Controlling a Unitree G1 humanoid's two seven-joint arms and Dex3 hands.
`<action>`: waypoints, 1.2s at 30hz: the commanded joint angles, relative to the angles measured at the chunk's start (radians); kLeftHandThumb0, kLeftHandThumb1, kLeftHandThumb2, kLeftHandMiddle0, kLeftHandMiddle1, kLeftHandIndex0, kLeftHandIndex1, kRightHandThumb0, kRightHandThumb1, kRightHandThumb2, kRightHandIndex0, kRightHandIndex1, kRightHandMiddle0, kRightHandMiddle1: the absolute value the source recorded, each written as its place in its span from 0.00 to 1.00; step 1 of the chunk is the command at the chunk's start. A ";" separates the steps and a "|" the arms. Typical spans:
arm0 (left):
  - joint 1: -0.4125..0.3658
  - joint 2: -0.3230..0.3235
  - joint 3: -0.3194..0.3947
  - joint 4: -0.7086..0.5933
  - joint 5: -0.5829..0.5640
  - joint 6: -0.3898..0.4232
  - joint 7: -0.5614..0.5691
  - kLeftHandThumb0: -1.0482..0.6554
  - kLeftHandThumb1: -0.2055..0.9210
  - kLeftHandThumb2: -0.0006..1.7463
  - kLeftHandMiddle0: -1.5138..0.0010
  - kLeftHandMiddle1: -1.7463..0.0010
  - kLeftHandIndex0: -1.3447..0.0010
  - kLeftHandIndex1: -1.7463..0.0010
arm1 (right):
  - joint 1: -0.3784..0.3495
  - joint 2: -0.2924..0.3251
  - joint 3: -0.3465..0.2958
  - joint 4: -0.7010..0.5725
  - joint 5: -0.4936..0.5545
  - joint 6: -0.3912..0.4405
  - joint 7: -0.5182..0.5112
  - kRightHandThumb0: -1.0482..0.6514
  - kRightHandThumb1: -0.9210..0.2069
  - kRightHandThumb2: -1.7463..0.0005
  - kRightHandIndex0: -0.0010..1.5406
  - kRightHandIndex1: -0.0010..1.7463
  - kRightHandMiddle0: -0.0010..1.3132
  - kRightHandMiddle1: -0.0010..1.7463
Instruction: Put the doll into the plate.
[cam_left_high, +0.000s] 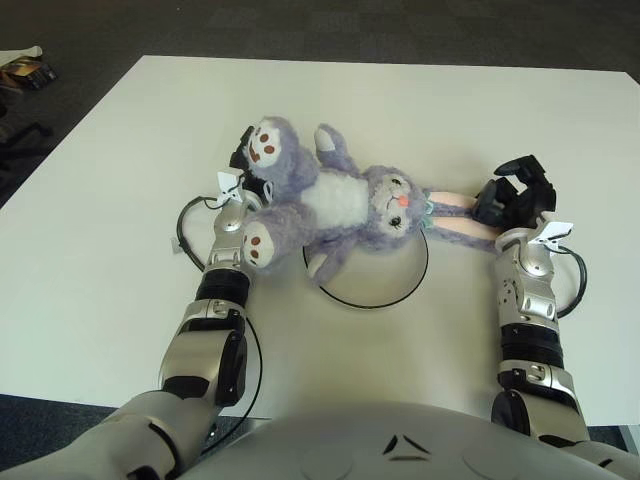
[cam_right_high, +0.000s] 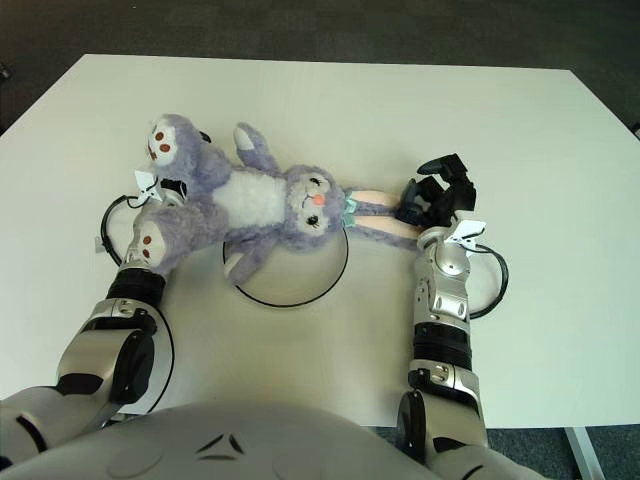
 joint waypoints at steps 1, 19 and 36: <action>0.007 -0.001 0.002 0.028 -0.008 0.000 -0.016 0.37 0.64 0.61 0.44 0.00 0.66 0.00 | 0.041 -0.001 0.001 0.002 0.021 0.043 0.016 0.61 0.82 0.03 0.56 1.00 0.46 1.00; 0.015 -0.004 0.019 0.028 -0.063 -0.018 -0.094 0.36 0.61 0.64 0.44 0.00 0.64 0.00 | 0.066 -0.009 0.034 -0.049 -0.013 0.103 0.031 0.61 0.85 0.01 0.58 1.00 0.48 1.00; 0.070 -0.022 0.015 -0.057 -0.086 -0.025 -0.134 0.36 0.59 0.65 0.42 0.00 0.63 0.00 | 0.099 -0.031 0.047 -0.145 -0.015 0.207 0.038 0.61 0.88 0.00 0.59 1.00 0.53 0.97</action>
